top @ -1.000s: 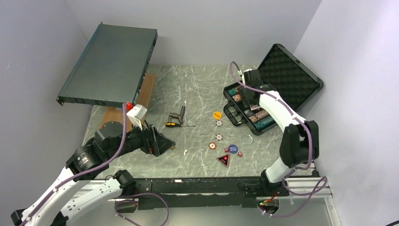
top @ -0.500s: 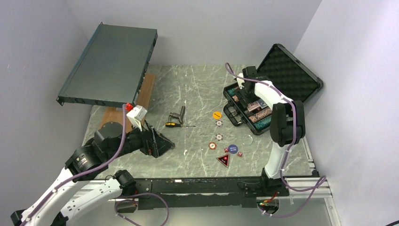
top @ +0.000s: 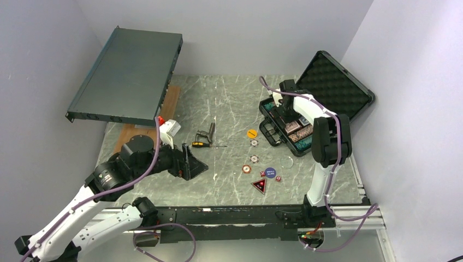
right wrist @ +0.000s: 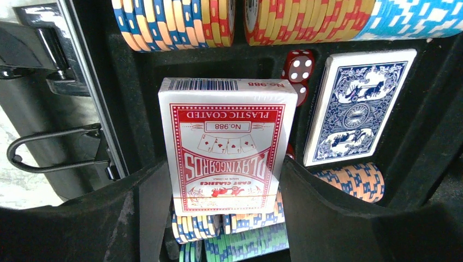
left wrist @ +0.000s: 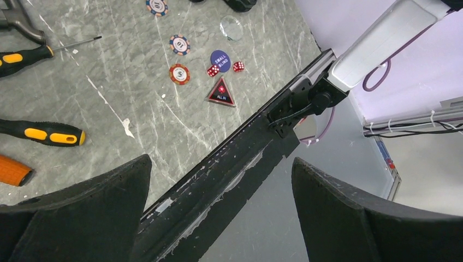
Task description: Pack up texas hold em set
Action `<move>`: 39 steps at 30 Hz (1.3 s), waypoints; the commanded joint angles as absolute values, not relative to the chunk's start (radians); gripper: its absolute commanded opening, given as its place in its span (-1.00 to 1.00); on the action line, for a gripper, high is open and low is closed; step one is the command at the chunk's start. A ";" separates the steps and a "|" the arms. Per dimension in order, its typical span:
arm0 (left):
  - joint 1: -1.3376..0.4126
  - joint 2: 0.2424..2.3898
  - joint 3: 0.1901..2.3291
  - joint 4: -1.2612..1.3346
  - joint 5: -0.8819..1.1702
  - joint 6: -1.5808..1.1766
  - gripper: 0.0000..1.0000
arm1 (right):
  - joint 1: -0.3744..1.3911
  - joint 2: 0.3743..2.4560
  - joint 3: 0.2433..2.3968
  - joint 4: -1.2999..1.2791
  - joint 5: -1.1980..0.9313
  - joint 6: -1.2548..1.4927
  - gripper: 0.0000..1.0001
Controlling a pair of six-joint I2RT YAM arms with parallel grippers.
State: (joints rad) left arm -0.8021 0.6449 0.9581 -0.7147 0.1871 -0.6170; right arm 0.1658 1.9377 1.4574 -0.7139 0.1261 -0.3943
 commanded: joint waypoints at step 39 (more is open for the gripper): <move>-0.804 0.637 1.007 -0.660 0.207 -0.636 0.99 | 0.143 1.966 1.377 -0.535 -0.085 -0.452 -0.41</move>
